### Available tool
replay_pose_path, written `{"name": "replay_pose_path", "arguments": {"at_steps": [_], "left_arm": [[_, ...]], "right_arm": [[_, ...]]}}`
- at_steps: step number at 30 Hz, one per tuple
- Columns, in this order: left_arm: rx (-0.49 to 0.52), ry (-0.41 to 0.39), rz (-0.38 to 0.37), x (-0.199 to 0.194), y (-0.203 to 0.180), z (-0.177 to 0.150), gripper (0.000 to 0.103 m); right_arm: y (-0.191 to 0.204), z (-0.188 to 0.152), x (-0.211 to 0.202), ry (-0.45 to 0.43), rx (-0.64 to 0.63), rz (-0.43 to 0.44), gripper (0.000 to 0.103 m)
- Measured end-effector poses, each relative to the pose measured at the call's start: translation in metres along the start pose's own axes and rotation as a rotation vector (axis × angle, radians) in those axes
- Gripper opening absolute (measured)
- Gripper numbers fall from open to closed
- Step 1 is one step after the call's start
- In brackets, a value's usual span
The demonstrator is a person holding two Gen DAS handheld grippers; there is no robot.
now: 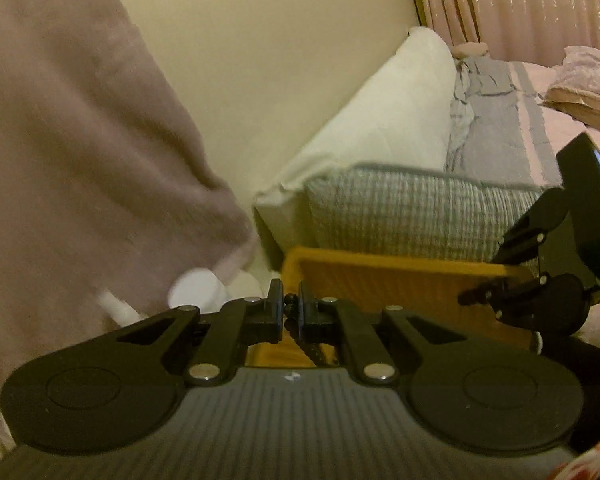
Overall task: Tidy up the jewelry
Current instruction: 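Lower the bead necklace into the orange tray and open the left gripper, then move the left gripper back over the jewelry beside the black watch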
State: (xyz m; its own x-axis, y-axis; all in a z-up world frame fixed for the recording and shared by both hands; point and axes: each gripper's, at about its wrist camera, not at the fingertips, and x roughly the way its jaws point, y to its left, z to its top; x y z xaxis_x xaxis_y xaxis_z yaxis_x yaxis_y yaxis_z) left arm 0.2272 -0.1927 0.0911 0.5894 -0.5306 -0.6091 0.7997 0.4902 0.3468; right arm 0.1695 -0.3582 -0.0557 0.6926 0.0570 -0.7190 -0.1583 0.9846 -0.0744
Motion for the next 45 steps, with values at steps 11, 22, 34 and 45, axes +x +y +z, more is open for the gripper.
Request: {"name": "replay_pose_path", "arguments": {"at_steps": [11, 22, 34, 45], "left_arm": [[-0.057, 0.109, -0.053, 0.041, -0.009, -0.031, 0.006], [-0.093, 0.145, -0.079, 0.051, -0.015, -0.046, 0.006], [-0.097, 0.165, -0.028, 0.046, -0.012, -0.06, 0.026], [-0.275, 0.169, 0.181, -0.018, 0.031, -0.13, 0.036]], "right_arm": [[0.004, -0.014, 0.005, 0.033, 0.041, 0.022, 0.003], [0.005, -0.011, 0.006, 0.034, 0.03, 0.02, 0.003], [0.005, -0.013, 0.004, 0.033, 0.028, 0.02, 0.003], [0.004, -0.013, 0.003, 0.03, 0.035, 0.018, 0.003]]}}
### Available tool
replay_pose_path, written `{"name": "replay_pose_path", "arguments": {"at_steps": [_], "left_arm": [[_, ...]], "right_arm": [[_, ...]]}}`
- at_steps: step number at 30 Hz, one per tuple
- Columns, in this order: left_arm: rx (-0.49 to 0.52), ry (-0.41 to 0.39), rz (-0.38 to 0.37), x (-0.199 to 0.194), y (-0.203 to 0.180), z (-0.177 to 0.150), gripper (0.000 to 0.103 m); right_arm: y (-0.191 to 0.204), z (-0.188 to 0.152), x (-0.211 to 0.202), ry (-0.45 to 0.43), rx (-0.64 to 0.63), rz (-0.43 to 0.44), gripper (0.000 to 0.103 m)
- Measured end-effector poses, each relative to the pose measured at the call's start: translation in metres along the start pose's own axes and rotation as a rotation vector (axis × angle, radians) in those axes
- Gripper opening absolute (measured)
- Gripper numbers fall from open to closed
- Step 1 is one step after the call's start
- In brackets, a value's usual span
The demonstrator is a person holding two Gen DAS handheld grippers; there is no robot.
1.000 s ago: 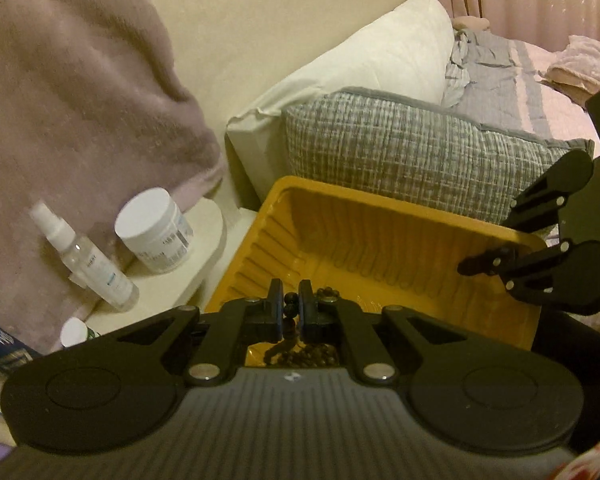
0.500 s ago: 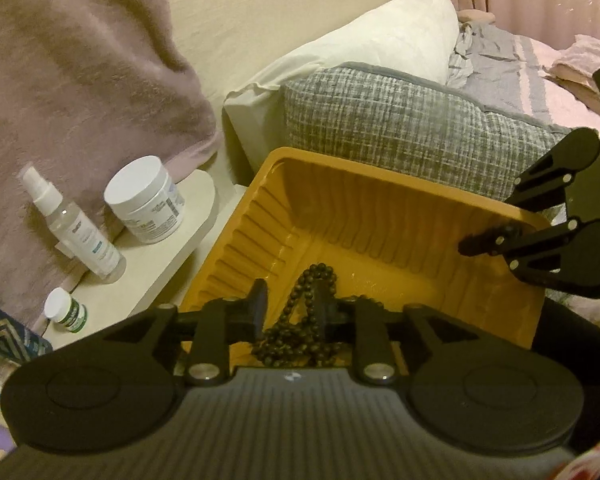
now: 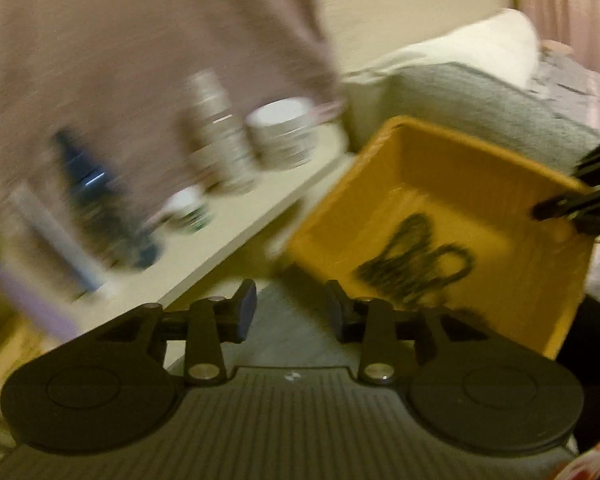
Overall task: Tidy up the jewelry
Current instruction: 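Move the left gripper back over the jewelry beside the black watch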
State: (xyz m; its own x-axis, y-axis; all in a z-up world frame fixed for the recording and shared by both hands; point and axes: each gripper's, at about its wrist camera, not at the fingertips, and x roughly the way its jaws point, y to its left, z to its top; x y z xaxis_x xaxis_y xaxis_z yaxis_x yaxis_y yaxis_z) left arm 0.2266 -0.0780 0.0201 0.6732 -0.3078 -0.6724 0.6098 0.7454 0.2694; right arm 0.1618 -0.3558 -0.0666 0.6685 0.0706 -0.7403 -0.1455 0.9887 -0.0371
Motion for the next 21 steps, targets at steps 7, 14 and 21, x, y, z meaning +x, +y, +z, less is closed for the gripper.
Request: {"name": "replay_pose_path", "arguments": {"at_steps": [7, 14, 21], "left_arm": [[-0.114, 0.006, 0.174, -0.023, 0.039, -0.059, 0.037], [-0.258, 0.002, 0.242, -0.032, 0.039, -0.108, 0.041], [-0.419, 0.012, 0.242, -0.022, 0.01, -0.135, 0.042]], "right_arm": [[0.0, -0.001, 0.0, 0.006, 0.007, -0.002, 0.003], [0.0, -0.002, 0.0, 0.008, 0.02, -0.003, 0.003], [0.0, -0.003, 0.0, 0.013, 0.032, -0.001, 0.003]]}}
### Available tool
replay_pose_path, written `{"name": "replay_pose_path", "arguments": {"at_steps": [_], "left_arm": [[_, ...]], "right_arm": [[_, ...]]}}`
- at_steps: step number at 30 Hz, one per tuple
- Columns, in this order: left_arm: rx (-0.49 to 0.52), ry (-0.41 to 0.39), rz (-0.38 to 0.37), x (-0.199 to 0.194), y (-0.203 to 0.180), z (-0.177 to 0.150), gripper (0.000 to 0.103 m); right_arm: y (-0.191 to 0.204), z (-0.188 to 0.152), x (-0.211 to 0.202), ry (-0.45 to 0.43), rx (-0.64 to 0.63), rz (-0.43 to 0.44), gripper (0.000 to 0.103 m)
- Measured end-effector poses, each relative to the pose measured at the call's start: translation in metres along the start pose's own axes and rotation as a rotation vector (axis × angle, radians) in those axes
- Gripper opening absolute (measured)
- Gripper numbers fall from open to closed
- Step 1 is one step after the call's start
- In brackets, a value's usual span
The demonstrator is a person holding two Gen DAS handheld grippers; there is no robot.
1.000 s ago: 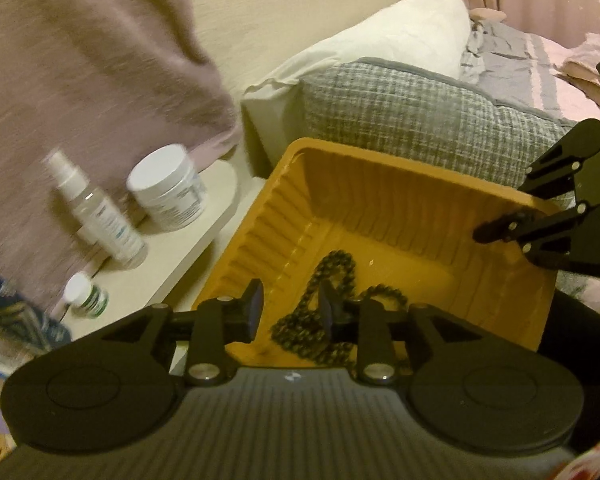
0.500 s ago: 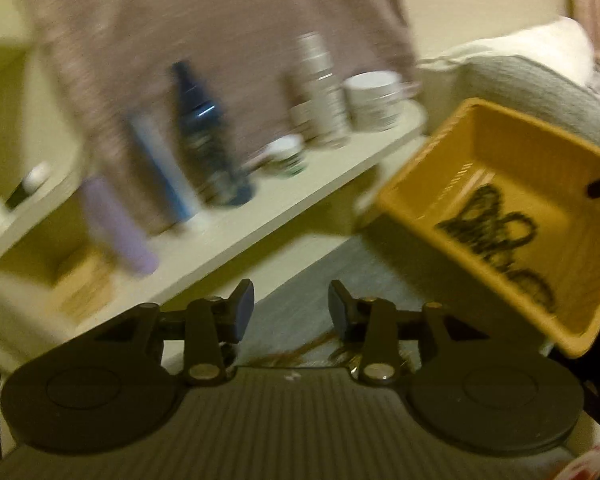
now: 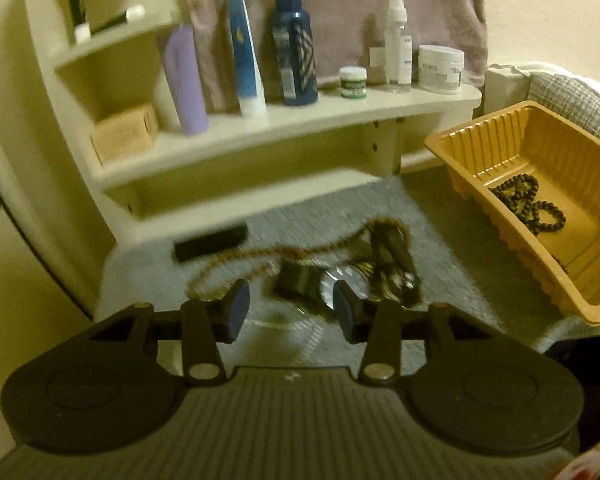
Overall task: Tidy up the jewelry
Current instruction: 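Move the left gripper back over the jewelry beside the black watch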
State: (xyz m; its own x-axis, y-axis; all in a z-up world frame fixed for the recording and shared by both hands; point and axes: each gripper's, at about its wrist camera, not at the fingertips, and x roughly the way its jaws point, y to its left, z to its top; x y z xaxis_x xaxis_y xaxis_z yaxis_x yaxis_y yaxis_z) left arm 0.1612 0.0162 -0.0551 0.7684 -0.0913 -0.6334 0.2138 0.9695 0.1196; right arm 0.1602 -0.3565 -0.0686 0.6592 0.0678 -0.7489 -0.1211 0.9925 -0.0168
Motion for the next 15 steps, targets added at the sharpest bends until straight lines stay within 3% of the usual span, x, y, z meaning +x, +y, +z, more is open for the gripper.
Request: {"name": "replay_pose_path", "arguments": {"at_steps": [7, 15], "left_arm": [[-0.062, -0.013, -0.037, 0.008, -0.035, -0.017, 0.042], [-0.075, -0.054, -0.017, 0.026, -0.065, -0.014, 0.041]], "right_arm": [[0.0, 0.0, 0.0, 0.0, 0.001, 0.0, 0.003], [0.0, 0.0, 0.001, 0.001, -0.001, 0.001, 0.003]]}}
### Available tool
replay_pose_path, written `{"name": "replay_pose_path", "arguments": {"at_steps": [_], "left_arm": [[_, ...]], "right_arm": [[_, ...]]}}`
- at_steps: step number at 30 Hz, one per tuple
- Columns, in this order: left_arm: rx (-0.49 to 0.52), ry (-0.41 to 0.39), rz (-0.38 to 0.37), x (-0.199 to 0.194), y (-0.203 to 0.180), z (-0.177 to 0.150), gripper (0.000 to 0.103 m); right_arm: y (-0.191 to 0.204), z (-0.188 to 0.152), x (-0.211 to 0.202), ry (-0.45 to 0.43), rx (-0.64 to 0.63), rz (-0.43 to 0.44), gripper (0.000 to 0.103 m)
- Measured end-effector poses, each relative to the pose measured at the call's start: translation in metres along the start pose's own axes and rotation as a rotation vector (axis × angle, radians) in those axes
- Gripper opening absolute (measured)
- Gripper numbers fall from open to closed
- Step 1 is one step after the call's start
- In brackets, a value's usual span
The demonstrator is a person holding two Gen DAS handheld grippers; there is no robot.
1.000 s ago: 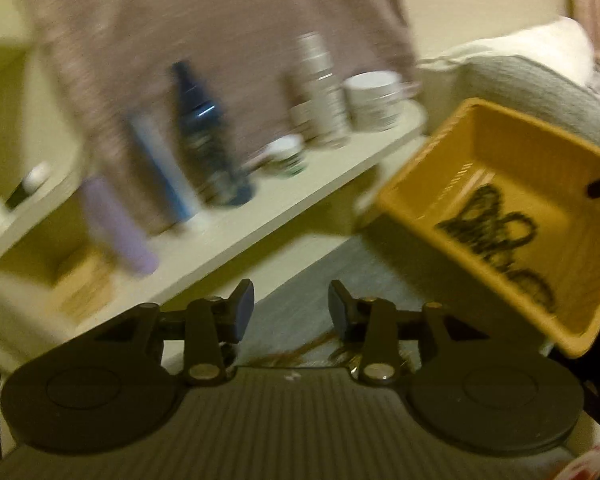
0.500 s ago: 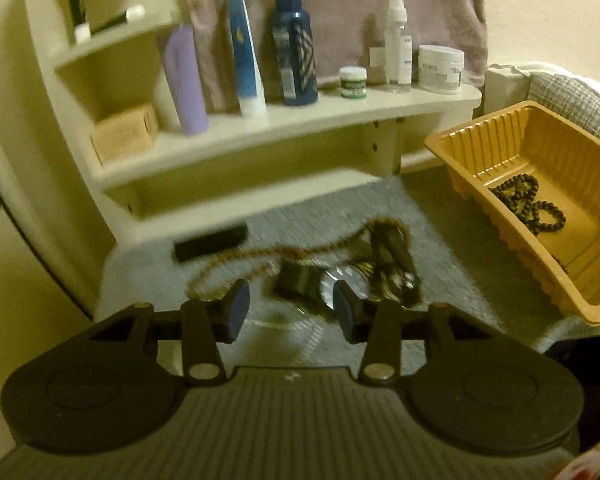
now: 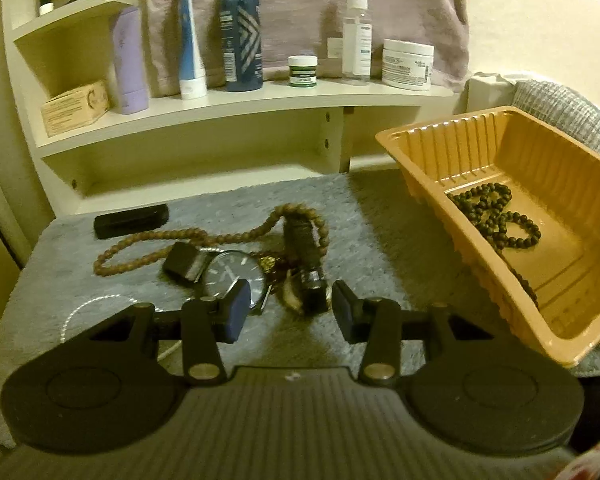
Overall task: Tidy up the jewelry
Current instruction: 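Move the left gripper back over the jewelry beside the black watch, then grasp the black strap bracelet beside the watch with the left gripper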
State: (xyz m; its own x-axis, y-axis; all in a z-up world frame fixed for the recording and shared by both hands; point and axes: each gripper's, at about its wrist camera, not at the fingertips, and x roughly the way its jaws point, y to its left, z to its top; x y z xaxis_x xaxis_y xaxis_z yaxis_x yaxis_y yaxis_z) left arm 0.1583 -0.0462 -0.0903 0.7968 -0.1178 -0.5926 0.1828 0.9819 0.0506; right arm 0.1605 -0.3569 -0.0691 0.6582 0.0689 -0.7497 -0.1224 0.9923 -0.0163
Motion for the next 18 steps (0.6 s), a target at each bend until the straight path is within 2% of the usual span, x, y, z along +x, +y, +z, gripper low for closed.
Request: {"name": "replay_pose_path", "arguments": {"at_steps": [5, 10, 14, 18], "left_arm": [[0.0, 0.001, 0.018, 0.01, -0.007, 0.005, 0.04], [0.002, 0.019, 0.024, 0.018, -0.01, 0.008, 0.026], [0.001, 0.018, 0.024, 0.021, -0.011, 0.011, 0.024], [0.005, 0.023, 0.018, 0.024, -0.012, 0.014, 0.017]], "right_arm": [[0.0, 0.0, 0.0, 0.0, 0.002, 0.001, 0.003], [-0.001, 0.0, 0.0, 0.0, 0.002, 0.002, 0.003], [-0.001, 0.001, 0.0, 0.001, 0.002, 0.002, 0.003], [-0.001, 0.0, 0.0, 0.001, 0.0, 0.002, 0.003]]}}
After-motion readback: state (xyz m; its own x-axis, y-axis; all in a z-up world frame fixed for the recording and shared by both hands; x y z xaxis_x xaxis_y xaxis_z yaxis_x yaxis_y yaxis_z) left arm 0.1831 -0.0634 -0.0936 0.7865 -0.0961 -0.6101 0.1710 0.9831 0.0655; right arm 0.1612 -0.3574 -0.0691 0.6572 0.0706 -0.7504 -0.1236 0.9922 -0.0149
